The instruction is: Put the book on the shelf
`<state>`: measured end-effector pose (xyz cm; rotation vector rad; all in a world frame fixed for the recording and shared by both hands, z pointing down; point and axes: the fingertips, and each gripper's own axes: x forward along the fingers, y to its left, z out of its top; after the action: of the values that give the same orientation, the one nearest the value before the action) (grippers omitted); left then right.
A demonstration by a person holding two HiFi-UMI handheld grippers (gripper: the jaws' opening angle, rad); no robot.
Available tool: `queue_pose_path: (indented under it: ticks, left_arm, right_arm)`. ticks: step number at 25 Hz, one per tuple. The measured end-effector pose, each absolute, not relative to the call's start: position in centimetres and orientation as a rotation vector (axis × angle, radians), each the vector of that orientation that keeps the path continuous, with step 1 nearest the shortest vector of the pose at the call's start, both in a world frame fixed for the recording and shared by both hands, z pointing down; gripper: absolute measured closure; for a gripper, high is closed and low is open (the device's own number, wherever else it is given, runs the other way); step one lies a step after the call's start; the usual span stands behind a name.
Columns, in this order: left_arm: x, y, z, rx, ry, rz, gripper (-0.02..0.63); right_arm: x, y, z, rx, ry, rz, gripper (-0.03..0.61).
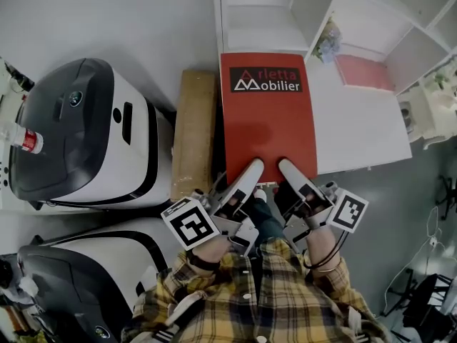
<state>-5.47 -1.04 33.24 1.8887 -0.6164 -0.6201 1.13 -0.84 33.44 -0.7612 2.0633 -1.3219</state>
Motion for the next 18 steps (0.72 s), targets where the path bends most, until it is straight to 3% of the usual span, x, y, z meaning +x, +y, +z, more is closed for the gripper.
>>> queue_pose_path:
  ticks: [18]
  left_arm:
    - [1.7, -14.9, 32.7, 1.863, -0.754, -0.705, 0.397]
  right_arm:
    - [8.2, -15.6, 33.1, -0.618, 2.142, -1.394, 0.376]
